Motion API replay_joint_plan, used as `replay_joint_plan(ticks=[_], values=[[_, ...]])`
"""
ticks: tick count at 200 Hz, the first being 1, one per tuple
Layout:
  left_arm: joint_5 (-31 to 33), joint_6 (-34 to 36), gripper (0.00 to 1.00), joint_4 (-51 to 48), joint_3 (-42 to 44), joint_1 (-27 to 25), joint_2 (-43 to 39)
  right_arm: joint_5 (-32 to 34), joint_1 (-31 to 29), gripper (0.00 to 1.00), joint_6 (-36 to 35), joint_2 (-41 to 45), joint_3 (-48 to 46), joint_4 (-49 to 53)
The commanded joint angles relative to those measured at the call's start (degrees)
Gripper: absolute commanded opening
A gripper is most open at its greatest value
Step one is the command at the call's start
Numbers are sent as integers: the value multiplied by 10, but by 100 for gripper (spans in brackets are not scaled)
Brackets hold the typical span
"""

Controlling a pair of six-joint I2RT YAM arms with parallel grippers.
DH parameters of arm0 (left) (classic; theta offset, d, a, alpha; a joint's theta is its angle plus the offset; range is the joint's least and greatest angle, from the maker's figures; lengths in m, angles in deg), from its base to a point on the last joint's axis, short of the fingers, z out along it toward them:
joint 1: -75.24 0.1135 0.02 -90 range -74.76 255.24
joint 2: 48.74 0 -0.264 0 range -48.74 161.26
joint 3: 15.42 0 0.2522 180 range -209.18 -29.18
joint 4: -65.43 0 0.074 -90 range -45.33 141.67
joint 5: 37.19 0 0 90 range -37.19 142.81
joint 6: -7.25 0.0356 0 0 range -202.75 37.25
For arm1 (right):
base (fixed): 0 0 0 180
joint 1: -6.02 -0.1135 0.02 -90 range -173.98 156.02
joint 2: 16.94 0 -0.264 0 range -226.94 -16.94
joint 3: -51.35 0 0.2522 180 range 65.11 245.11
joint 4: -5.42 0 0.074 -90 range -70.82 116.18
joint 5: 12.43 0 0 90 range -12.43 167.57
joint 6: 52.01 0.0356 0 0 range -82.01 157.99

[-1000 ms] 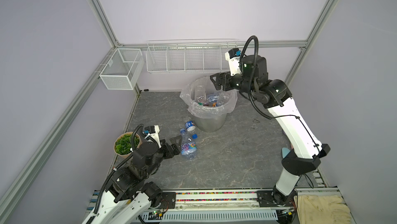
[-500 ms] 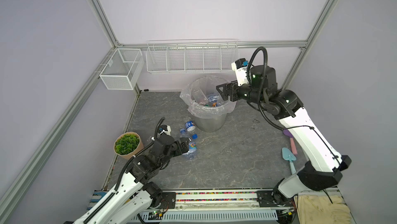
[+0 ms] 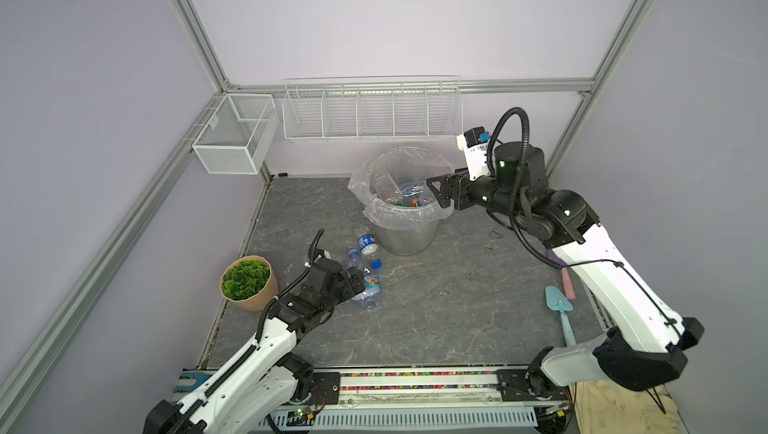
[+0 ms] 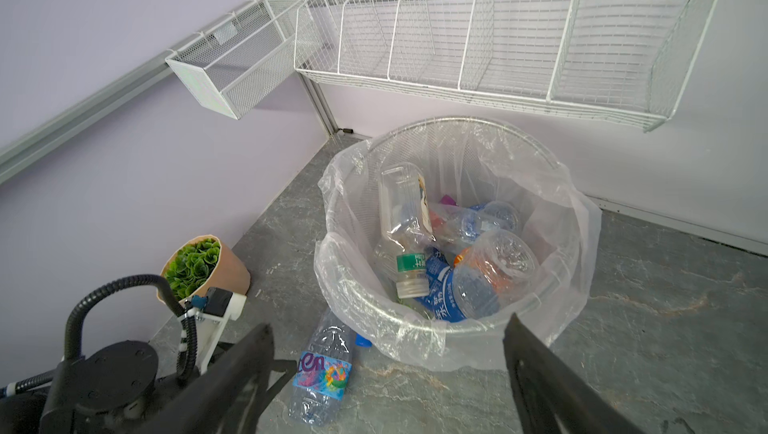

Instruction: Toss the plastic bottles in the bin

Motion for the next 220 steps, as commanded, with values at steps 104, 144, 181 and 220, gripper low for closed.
replay_joint_plan(ticks=[104, 144, 181, 220], values=[[-122, -32, 92, 252, 89, 56, 141, -4, 33, 89, 14, 49, -87, -36], [-149, -40, 85, 264, 72, 57, 206, -6, 40, 89, 15, 57, -100, -39], [-180, -39, 70, 302, 65, 56, 250, -12, 46, 89, 20, 62, -108, -42], [-160, -32, 38, 278, 62, 57, 246, -12, 49, 89, 19, 73, -120, -44]])
